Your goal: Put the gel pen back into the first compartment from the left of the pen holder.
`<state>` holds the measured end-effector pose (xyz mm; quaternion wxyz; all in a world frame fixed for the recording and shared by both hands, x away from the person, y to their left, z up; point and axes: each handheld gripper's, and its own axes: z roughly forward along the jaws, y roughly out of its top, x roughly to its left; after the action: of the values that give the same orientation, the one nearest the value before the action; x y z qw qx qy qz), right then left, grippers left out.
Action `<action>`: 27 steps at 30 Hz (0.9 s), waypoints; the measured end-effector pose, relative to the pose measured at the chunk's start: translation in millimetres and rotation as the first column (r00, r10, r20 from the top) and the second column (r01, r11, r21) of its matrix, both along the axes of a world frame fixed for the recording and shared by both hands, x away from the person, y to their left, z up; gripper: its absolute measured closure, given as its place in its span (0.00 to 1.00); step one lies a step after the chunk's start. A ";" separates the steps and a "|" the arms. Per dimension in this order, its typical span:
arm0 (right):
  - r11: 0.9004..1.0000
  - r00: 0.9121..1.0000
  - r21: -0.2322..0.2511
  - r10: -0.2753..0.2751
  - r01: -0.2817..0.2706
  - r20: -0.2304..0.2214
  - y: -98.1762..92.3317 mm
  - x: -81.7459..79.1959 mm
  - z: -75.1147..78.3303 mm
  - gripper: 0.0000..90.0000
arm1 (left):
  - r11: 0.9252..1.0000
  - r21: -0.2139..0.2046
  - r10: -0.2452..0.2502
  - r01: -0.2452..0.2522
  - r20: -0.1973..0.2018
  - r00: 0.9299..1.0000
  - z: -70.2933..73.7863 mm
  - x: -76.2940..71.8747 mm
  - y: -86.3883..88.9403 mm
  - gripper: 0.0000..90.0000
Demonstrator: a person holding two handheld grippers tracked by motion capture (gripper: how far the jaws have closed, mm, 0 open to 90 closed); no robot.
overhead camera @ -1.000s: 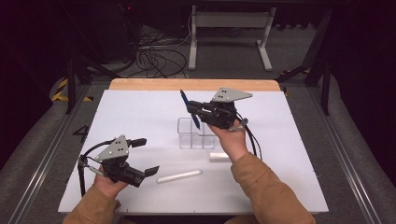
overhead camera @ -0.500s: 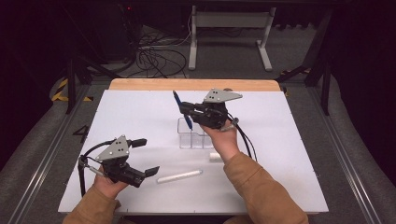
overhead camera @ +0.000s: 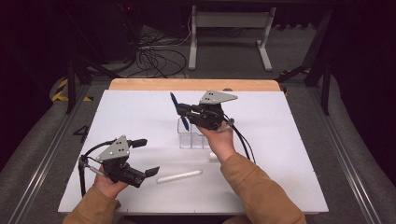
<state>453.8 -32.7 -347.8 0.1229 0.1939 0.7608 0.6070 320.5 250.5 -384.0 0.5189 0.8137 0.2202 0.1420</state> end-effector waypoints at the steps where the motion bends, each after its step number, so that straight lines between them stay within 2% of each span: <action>1: 1.000 1.000 -0.003 -0.003 0.003 -0.005 -0.2 0.0 -0.1 0.87 | 1.000 0.001 0.000 0.000 0.001 1.000 0.0 0.0 0.1 0.01; 4: 1.000 1.000 0.001 -0.005 0.005 -0.011 -1.1 0.5 -0.4 0.82 | 1.000 0.000 0.000 0.000 0.000 1.000 -0.1 0.0 -0.1 0.01; 9: 0.999 0.999 -0.020 -0.042 0.042 0.000 -3.8 -2.3 1.9 0.51 | 1.000 0.004 -0.001 0.001 0.006 1.000 0.5 -0.4 -0.4 0.01; 12: 0.997 0.998 -0.048 -0.059 0.060 0.024 -6.6 -7.4 5.1 0.38 | 1.000 0.001 0.001 -0.001 0.005 1.000 0.8 -1.0 -0.6 0.01; 16: 0.996 0.996 -0.060 -0.066 0.070 0.061 -12.7 -18.2 11.9 0.25 | 1.000 0.003 -0.002 0.002 0.007 1.000 1.3 -1.3 -1.0 0.01; 20: 0.993 0.993 -0.079 -0.078 0.085 0.088 -20.1 -29.2 18.4 0.18 | 1.000 0.004 -0.002 0.002 0.006 1.000 1.3 -1.8 -1.9 0.01; 23: 0.996 0.996 -0.057 -0.059 0.063 0.074 -26.9 -33.4 21.7 0.15 | 1.000 0.005 -0.002 0.002 0.004 1.000 1.1 -2.1 -2.7 0.01; 27: 0.997 0.995 -0.039 -0.058 0.061 0.080 -32.7 -36.5 24.7 0.14 | 1.000 0.005 -0.002 0.002 0.010 1.000 1.4 -1.9 -3.4 0.01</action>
<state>417.3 -65.4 -323.0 0.1747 0.1900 0.7616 0.5944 318.7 247.1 -382.6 0.5180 0.8145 0.2163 0.1464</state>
